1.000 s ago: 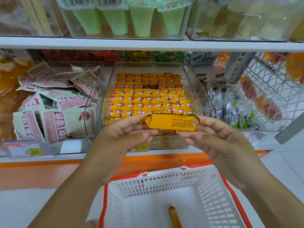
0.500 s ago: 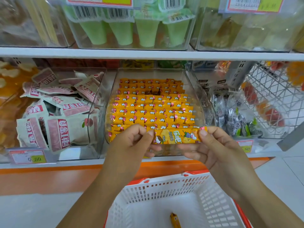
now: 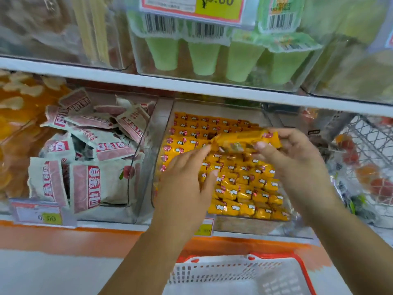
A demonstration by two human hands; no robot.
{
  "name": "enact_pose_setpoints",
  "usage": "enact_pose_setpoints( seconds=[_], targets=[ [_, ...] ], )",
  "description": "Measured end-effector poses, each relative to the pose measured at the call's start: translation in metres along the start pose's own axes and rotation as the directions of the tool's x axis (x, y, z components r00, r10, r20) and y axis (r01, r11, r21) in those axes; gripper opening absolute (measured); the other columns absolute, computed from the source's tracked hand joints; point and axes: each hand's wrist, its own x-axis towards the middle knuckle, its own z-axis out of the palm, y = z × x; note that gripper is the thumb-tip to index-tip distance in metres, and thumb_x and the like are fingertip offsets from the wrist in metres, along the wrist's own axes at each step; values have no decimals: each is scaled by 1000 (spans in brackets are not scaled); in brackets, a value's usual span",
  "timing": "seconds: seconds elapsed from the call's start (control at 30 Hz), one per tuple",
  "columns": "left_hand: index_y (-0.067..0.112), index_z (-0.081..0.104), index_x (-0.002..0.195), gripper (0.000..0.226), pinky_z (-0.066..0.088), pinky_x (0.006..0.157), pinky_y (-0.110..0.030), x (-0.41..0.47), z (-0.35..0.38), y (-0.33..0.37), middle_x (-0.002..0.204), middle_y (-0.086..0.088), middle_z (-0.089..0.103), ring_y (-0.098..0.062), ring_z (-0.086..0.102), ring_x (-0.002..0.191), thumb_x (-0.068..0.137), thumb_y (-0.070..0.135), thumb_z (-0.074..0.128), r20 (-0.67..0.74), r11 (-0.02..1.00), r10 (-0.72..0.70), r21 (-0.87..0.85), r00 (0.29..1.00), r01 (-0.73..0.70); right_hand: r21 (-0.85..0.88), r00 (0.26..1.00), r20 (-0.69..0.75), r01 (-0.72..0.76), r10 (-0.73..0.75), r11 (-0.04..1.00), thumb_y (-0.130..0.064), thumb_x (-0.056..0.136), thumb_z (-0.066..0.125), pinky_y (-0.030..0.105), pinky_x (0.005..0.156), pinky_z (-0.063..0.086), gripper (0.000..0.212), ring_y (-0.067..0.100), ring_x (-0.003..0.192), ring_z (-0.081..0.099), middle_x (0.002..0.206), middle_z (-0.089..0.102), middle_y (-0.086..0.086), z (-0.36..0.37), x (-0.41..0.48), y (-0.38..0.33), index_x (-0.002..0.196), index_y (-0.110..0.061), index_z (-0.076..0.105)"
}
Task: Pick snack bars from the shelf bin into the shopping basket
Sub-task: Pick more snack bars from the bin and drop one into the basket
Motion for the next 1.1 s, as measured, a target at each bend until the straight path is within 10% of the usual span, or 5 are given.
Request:
enact_pose_setpoints(
  seconds=[0.2, 0.33, 0.67, 0.87, 1.1],
  targets=[
    [30, 51, 141, 70, 1, 114, -30, 3, 15, -17, 154, 8, 40, -14, 30, 146, 90, 63, 17, 69, 948, 78, 303, 995, -95, -553, 974, 41, 207, -222, 807, -21, 93, 66, 17, 71, 40, 24, -2, 77, 55, 103, 59, -7, 20, 74, 19, 116, -23, 62],
    [32, 57, 135, 63, 5, 114, -29, 6, 17, -21, 151, 8, 44, -14, 33, 143, 91, 62, 23, 57, 950, 91, 295, 994, -104, -725, 962, 270, 235, -47, 647, -27, 91, 67, 17, 77, 38, 29, 9, 97, 54, 110, 58, -9, 40, 108, 24, 119, -24, 63],
    [29, 62, 129, 58, 16, 115, -33, 7, 19, -27, 145, 7, 52, -15, 40, 139, 92, 59, 30, 39, 964, 111, 240, 993, -117, -840, 860, 476, 382, 184, 386, -24, 98, 56, 23, 81, 36, 22, 14, 98, 53, 122, 63, 4, 73, 124, 32, 112, -13, 71],
    [30, 61, 131, 59, 14, 116, -33, 6, 18, -26, 148, 8, 49, -14, 37, 142, 92, 60, 28, 45, 965, 115, 230, 992, -122, -765, 931, 364, 296, 6, 571, -14, 98, 55, 16, 69, 45, 18, 10, 83, 63, 104, 68, -1, 37, 130, 11, 110, -18, 68],
    [34, 61, 131, 58, 6, 115, -27, 1, 15, -24, 148, 12, 48, -11, 35, 142, 90, 60, 28, 33, 972, 111, 206, 993, -115, -914, 936, 313, 250, 162, 320, -28, 96, 61, 30, 74, 41, 25, 21, 85, 57, 115, 62, 8, 29, 124, 35, 115, -12, 67]
  ],
)
